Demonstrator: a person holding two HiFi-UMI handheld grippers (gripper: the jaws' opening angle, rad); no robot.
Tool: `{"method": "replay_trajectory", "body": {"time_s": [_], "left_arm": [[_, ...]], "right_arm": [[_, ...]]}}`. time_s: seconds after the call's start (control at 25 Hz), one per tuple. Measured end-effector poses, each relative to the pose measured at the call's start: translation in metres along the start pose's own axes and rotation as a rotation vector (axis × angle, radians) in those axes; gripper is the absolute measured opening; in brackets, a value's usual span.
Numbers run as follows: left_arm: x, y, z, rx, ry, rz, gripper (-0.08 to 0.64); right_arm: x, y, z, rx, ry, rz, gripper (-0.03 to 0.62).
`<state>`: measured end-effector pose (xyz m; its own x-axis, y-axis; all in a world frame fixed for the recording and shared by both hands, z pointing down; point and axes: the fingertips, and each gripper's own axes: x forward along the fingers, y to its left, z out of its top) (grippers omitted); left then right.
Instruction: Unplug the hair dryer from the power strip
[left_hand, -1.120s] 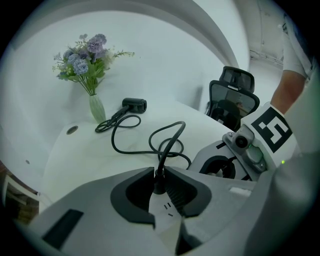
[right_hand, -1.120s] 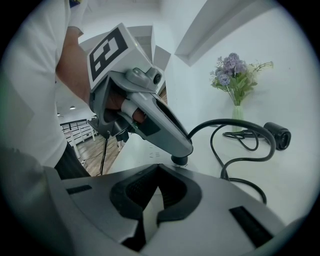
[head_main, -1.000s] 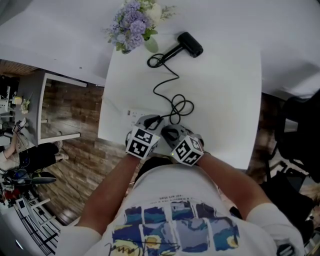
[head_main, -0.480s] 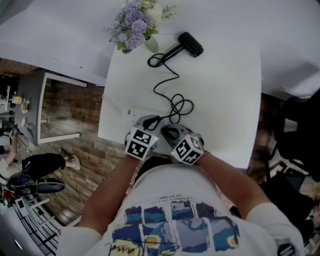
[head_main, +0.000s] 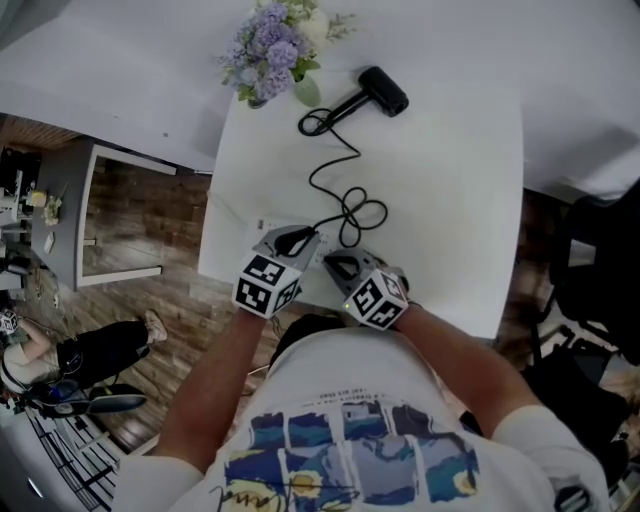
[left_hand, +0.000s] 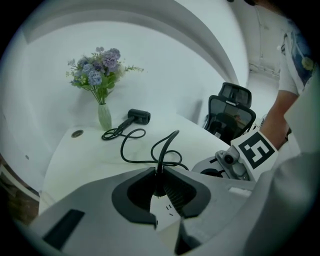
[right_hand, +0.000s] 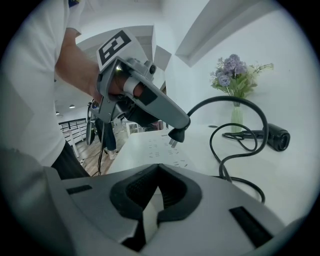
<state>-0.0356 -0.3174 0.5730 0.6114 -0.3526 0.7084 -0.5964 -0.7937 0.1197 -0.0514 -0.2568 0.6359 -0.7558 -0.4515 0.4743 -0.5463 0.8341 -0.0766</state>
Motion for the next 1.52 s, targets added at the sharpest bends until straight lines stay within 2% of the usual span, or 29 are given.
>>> {"method": "replay_trajectory", "body": {"time_s": [0.36, 0.68, 1.52], "left_arm": [[-0.025, 0.0, 0.02, -0.093, -0.076, -0.024, 0.048], [-0.038, 0.002, 0.025, -0.13, -0.116, -0.025, 0.048], [-0.045, 0.002, 0.028, -0.145, -0.134, -0.017, 0.048]], "right_arm": [[0.0, 0.0, 0.0, -0.002, -0.003, 0.003, -0.006], [0.002, 0.0, 0.0, -0.003, -0.003, 0.001, -0.006], [0.001, 0.001, -0.001, -0.005, -0.001, 0.003, -0.006]]}}
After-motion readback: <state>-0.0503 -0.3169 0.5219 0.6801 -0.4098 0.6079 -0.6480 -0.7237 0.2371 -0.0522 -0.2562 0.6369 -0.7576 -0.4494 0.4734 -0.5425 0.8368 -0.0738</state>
